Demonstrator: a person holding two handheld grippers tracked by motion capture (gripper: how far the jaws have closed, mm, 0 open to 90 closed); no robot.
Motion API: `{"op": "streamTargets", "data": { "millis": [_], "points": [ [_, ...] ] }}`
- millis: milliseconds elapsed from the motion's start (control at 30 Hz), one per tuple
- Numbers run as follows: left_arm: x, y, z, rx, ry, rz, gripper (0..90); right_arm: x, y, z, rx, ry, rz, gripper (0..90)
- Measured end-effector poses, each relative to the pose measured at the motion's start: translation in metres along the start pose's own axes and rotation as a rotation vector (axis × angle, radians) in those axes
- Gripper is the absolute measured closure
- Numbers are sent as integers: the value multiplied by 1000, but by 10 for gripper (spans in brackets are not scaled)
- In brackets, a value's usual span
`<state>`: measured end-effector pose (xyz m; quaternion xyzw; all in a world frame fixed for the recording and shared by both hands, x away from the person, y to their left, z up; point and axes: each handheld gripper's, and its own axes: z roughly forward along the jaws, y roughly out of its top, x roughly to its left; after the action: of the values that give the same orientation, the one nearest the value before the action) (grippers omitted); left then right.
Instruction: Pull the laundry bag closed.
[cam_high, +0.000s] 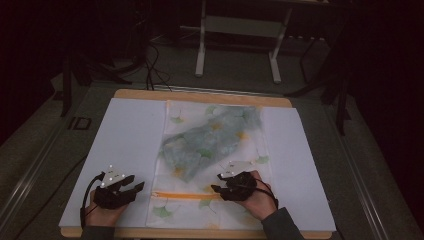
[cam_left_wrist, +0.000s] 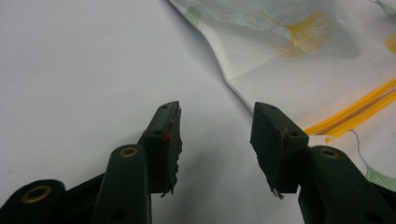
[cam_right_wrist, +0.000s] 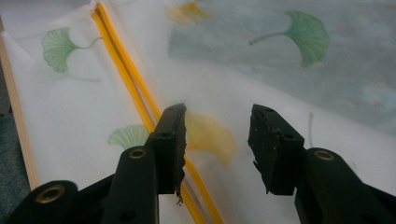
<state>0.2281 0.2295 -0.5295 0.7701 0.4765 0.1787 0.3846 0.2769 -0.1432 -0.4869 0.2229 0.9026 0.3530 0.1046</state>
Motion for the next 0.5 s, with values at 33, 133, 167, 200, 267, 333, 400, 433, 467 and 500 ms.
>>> {"op": "streamTargets", "data": {
  "millis": [33,133,167,200,267,333,400,433,467,500],
  "points": [
    [0,0,0,1,-3,3,527,1,2,2,1,2,-5,561],
    [-2,1,1,6,-13,14,526,5,9,6,2,12,-22,565],
    [-2,1,2,10,-18,18,527,6,11,8,3,15,-29,566],
    [-2,1,2,10,-18,18,526,6,11,8,3,15,-29,566],
    [-3,2,3,16,-27,25,528,8,16,13,10,22,-46,574],
    [-3,2,4,18,-34,27,528,10,18,17,13,33,-55,577],
    [-4,2,5,21,-36,35,528,11,20,21,15,44,-62,581],
    [-4,2,5,22,-39,36,528,12,22,23,16,50,-70,585],
    [-4,3,6,23,-41,40,527,13,23,25,18,55,-73,588],
    [-4,3,6,23,-42,41,527,15,24,27,18,61,-73,591]
  ]
}}
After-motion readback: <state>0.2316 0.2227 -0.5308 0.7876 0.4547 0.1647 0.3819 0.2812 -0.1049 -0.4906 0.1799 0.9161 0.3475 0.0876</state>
